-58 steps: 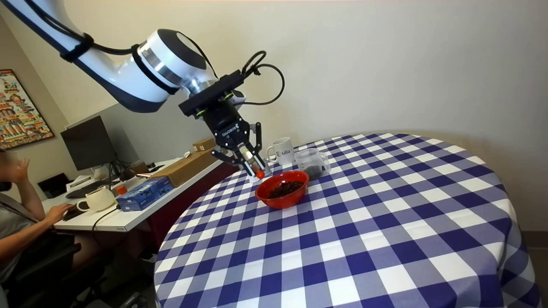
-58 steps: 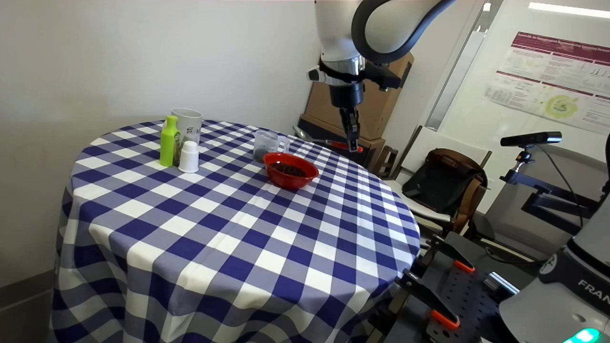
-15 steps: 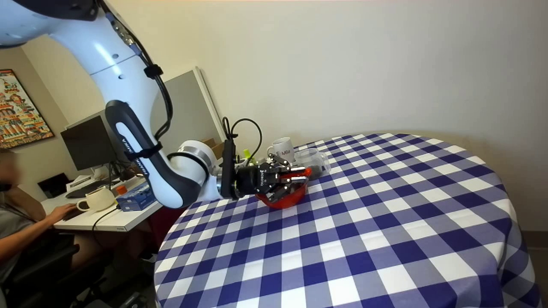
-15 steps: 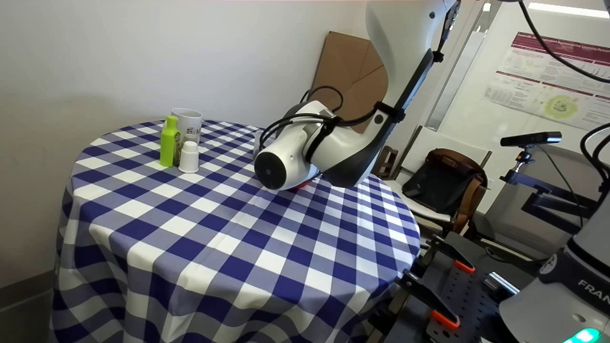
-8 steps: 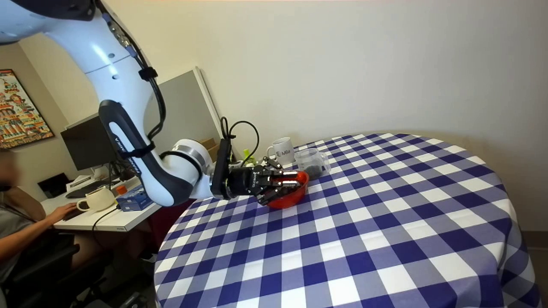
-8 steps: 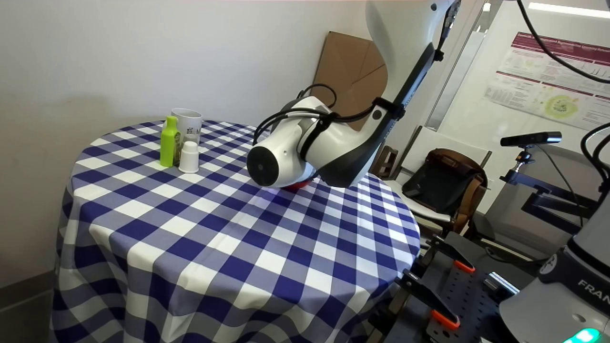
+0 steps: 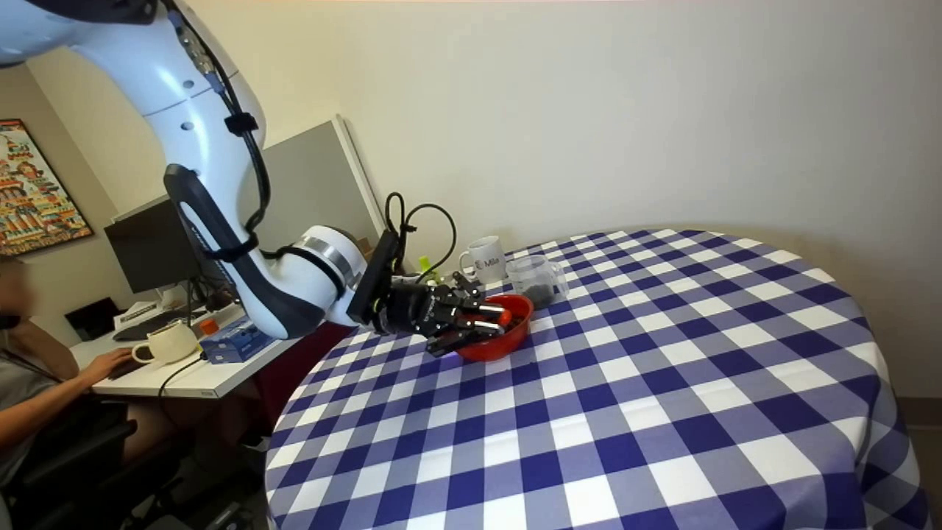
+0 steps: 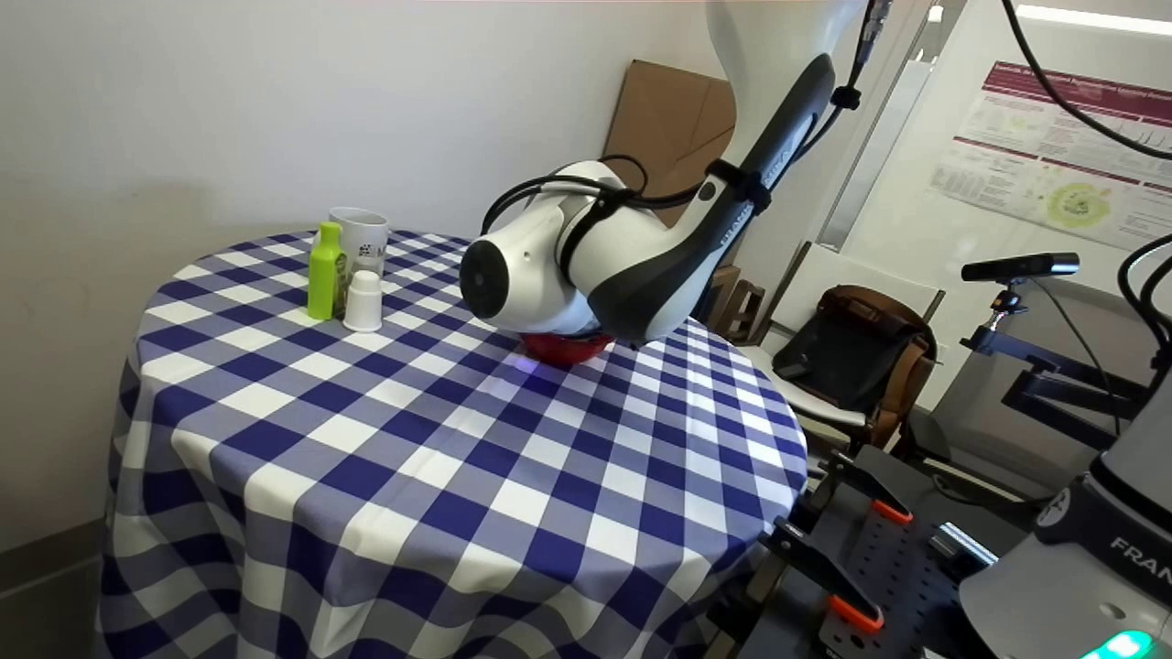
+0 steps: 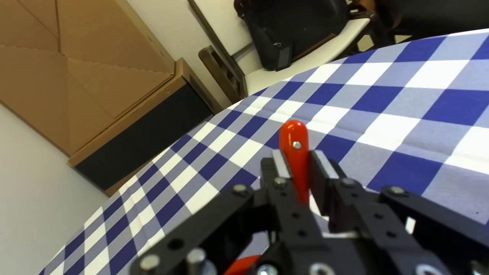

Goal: Put a spoonful of the things in the red bowl into the jug

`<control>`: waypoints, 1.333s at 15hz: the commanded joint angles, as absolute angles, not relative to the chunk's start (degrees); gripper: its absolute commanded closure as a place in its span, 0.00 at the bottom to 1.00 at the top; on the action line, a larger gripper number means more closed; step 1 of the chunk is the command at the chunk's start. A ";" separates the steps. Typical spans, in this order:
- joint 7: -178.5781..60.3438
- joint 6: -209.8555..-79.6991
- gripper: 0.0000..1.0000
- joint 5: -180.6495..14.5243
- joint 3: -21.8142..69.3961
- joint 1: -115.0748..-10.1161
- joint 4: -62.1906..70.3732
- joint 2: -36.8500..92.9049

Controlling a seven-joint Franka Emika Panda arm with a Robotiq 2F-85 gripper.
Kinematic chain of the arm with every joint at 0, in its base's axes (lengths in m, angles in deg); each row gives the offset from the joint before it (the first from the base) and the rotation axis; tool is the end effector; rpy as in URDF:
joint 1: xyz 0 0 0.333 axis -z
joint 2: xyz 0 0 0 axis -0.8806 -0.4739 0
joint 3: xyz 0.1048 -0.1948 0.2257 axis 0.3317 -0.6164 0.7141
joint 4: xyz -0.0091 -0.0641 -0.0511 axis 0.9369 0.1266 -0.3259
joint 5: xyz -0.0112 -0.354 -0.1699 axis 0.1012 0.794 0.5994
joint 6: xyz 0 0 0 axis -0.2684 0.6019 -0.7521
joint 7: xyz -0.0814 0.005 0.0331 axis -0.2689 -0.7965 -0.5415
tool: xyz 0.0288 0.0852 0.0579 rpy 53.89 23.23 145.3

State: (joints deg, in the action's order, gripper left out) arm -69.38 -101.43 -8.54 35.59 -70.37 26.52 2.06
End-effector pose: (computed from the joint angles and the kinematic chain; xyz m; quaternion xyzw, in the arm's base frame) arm 0.5170 0.0503 0.0903 0.6795 0.3679 -0.2704 0.5743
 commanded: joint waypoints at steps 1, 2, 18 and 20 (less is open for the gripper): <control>-65.48 -100.61 0.95 -14.33 35.91 -68.91 23.64 1.75; -65.01 -100.72 0.95 -15.51 35.81 -68.76 23.03 1.69; -58.08 -101.06 0.95 -36.87 35.14 -68.01 14.03 0.52; -57.72 -101.06 0.95 -39.32 34.90 -68.13 13.49 0.38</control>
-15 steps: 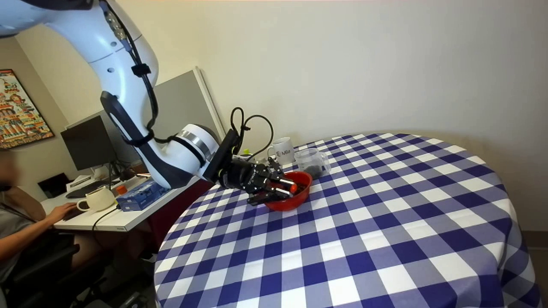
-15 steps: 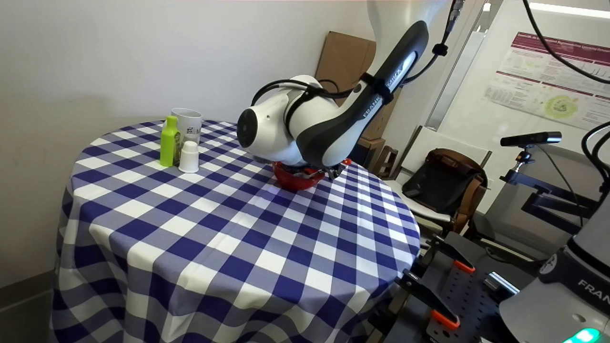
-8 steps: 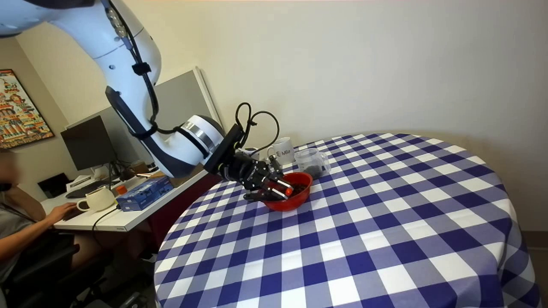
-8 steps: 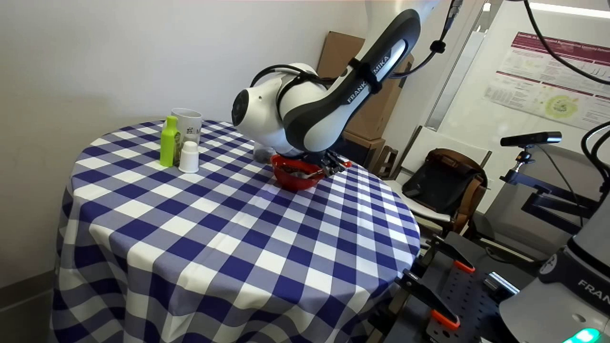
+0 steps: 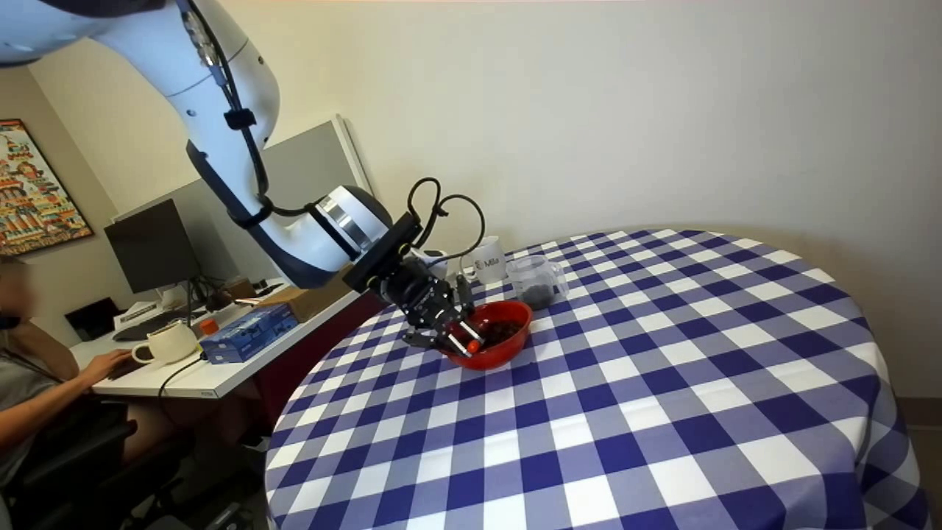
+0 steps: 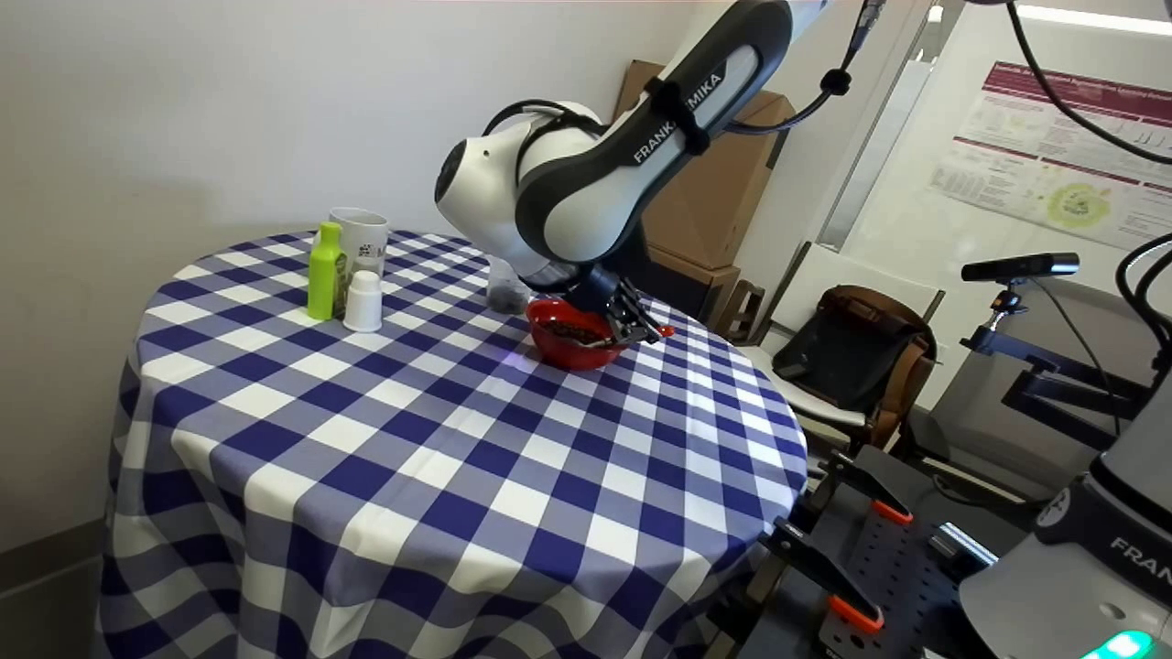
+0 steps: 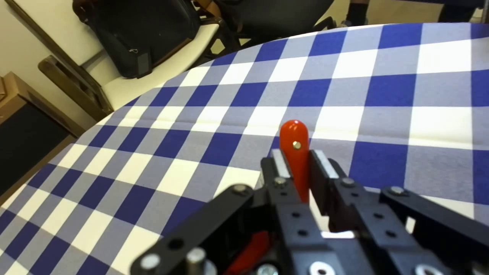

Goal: Put a spoonful of the things in the red bowl into the jug

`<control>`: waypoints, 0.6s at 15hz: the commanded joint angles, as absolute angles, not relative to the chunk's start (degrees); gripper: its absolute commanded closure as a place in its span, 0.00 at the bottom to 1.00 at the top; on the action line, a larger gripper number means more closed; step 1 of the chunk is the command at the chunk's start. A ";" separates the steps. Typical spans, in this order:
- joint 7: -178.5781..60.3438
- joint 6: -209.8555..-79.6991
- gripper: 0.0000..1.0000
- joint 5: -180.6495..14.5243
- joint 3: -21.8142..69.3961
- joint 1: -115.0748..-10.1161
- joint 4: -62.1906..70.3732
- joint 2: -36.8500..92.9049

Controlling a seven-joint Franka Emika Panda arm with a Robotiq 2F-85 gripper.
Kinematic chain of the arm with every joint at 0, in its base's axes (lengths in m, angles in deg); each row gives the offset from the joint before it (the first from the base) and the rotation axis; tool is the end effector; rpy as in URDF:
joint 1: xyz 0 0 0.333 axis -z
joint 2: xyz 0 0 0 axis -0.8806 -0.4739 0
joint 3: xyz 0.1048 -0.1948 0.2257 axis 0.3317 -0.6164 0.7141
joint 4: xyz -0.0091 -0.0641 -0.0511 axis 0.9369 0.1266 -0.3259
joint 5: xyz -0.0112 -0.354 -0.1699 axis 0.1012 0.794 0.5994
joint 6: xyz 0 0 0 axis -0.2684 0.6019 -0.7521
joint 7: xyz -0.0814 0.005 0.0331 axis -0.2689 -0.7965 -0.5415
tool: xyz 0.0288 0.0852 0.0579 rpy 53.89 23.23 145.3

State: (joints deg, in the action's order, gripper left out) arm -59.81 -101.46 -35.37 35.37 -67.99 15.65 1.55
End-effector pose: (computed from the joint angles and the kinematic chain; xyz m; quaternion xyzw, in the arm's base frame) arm 0.5495 0.0525 0.1155 0.8021 0.2725 -0.3554 0.3950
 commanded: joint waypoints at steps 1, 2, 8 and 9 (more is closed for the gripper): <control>-57.61 -101.03 0.95 -40.51 34.80 -68.16 13.24 0.31; -57.47 -100.98 0.95 -41.75 34.68 -68.18 12.92 0.21; -55.61 -100.19 0.95 -50.35 33.31 -67.60 9.86 -0.38; -55.24 -100.12 0.95 -51.64 32.89 -67.55 9.37 -0.42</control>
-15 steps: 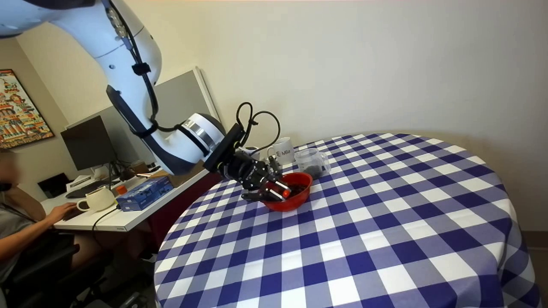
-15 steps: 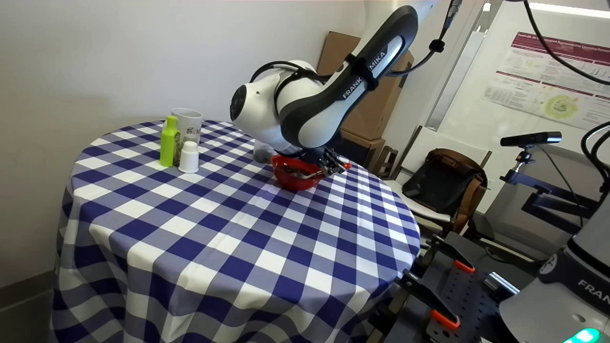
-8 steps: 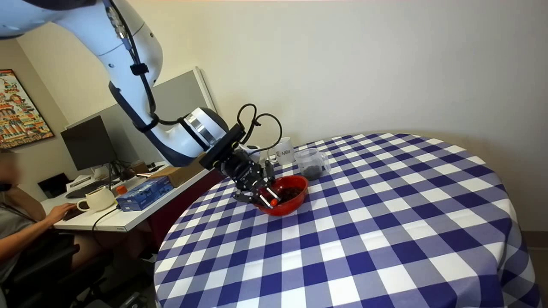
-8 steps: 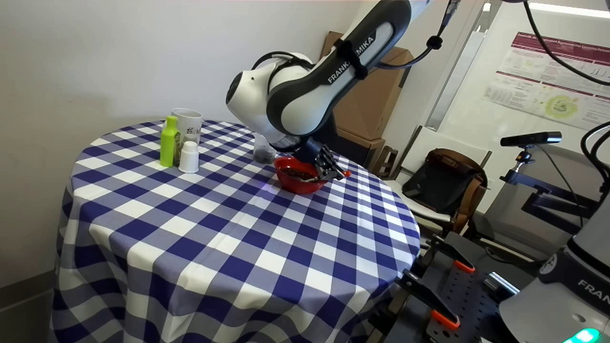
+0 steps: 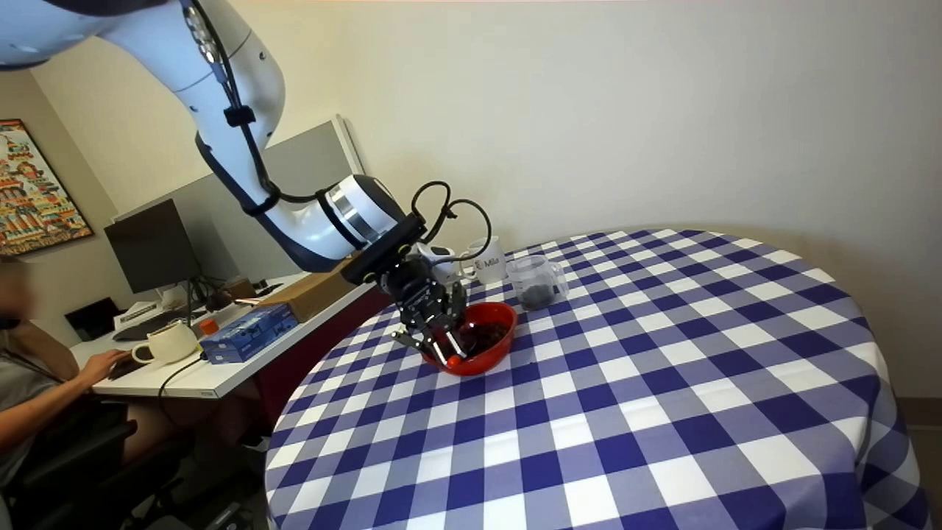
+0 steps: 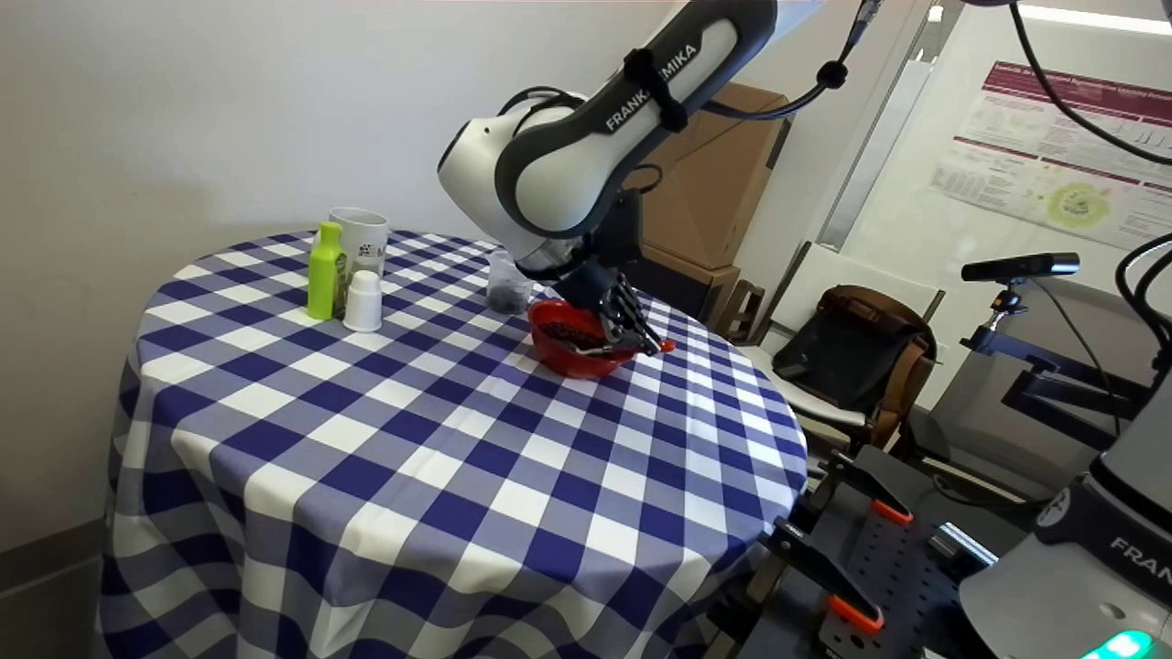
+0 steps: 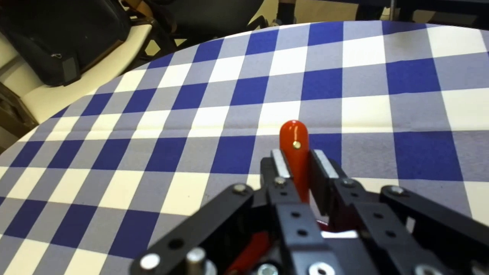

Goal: Put a spoonful of the things in the red bowl into the jug

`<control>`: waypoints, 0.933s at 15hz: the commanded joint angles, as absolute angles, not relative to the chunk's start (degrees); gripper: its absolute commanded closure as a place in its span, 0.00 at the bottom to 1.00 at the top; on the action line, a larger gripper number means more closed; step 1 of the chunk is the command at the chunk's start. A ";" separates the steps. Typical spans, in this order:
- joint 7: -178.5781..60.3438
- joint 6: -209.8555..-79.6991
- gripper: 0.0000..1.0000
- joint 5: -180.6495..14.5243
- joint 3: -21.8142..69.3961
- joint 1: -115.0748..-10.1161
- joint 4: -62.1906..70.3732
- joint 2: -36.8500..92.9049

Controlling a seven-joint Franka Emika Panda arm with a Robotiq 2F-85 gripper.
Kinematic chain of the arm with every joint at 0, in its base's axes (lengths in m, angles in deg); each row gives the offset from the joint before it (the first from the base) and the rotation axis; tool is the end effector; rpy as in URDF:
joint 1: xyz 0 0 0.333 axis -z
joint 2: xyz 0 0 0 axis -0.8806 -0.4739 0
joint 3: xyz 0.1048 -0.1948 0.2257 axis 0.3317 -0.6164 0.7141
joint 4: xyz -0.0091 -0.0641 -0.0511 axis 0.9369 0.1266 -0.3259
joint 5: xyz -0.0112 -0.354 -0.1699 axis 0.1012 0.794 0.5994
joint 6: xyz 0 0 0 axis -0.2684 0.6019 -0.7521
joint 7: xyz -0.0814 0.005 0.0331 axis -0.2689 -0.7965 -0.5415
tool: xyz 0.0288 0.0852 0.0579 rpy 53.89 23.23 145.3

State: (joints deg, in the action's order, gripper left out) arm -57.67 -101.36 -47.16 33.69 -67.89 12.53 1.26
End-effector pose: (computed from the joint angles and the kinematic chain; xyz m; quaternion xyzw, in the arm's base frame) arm 0.5554 0.0513 0.1206 0.8422 0.2232 -0.3789 0.3119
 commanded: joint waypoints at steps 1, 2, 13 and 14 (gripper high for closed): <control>-55.01 -100.17 0.95 -52.75 32.46 -67.51 9.08 -0.38; -54.71 -100.16 0.95 -53.77 32.05 -67.50 8.76 -0.38; -52.37 -99.54 0.95 -62.20 30.19 -66.98 5.35 -0.04; -52.20 -99.48 0.95 -62.90 30.20 -66.91 5.02 -0.07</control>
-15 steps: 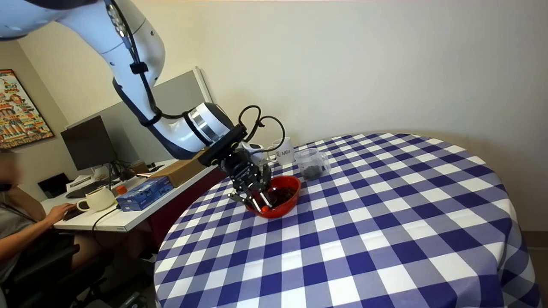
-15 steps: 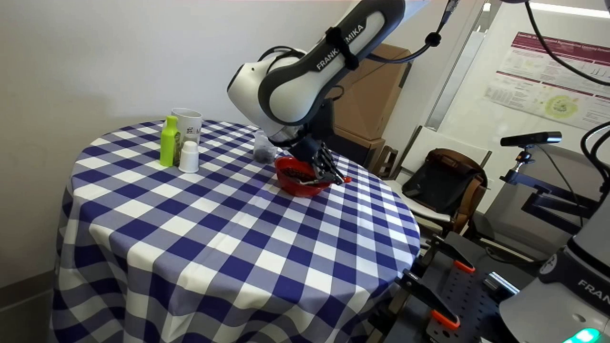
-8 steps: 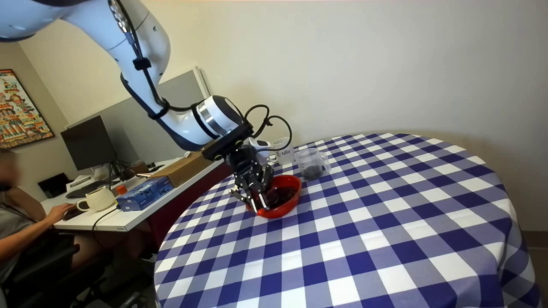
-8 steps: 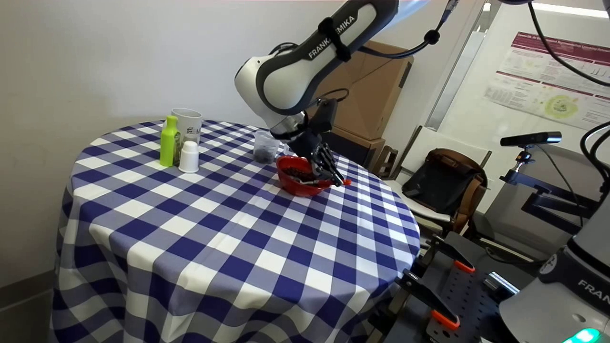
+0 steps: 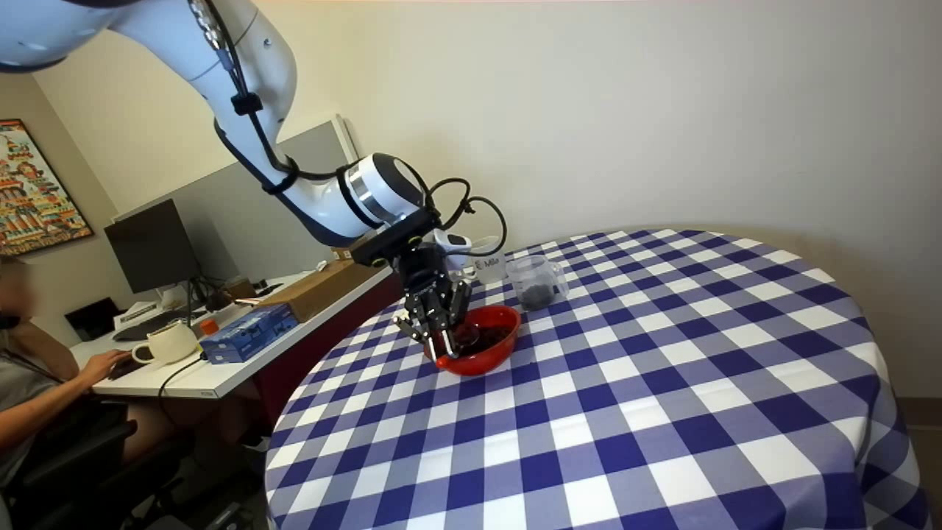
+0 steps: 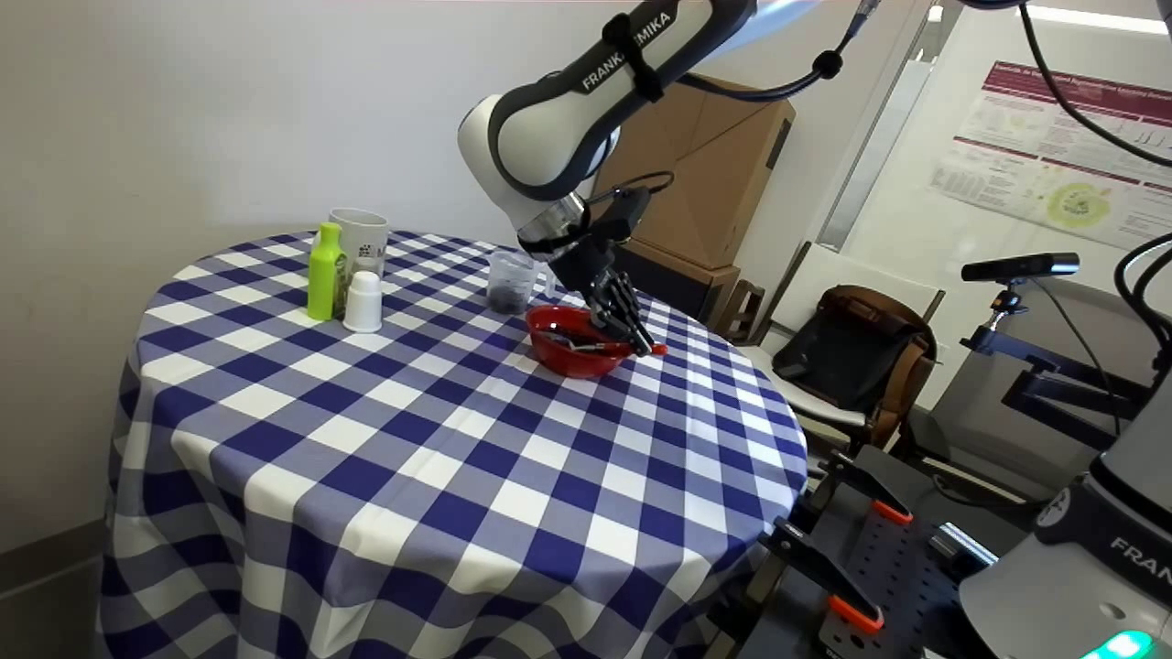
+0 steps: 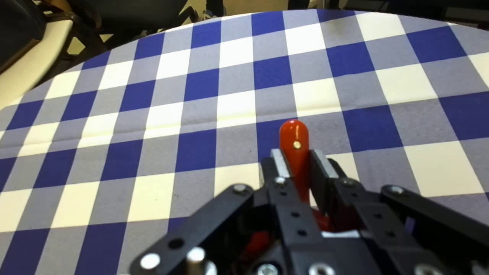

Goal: Put a spoonful of the things in the red bowl into the jug

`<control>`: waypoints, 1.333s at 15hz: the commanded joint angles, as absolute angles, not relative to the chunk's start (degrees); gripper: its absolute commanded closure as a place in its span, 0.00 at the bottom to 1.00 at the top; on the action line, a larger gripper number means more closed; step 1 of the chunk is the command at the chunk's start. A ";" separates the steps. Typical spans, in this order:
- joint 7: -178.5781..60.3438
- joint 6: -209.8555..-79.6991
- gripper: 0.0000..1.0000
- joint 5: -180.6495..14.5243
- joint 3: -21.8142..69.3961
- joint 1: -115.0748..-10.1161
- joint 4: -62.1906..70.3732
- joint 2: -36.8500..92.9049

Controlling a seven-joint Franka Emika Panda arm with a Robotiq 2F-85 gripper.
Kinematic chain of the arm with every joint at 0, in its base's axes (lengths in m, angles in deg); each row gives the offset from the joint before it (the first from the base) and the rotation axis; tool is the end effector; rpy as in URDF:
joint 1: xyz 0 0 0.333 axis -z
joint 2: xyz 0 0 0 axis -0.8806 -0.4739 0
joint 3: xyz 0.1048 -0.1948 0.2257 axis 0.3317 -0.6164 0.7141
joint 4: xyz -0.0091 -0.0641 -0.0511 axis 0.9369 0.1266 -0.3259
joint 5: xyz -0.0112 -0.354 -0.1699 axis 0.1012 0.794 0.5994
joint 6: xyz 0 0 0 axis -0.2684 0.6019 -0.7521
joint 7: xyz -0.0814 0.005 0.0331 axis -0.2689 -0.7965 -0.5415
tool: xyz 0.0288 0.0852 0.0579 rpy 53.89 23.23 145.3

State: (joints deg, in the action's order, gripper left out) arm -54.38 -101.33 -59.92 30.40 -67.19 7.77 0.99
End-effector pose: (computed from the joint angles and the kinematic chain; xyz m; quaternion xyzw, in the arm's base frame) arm 0.5757 0.0345 0.1358 0.8829 0.1614 -0.3852 0.2146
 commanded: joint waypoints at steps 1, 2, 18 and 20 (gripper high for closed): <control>-51.97 -99.39 0.95 -63.63 30.26 -66.79 4.72 -0.09; -51.88 -99.37 0.95 -64.25 30.25 -66.73 4.51 -0.12; -50.40 -99.37 0.95 -74.35 29.07 -61.21 4.35 1.59; -50.22 -99.40 0.95 -75.25 29.22 -60.90 4.68 2.06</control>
State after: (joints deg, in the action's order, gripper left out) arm -51.98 -101.33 -72.86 29.29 -61.14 5.16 1.13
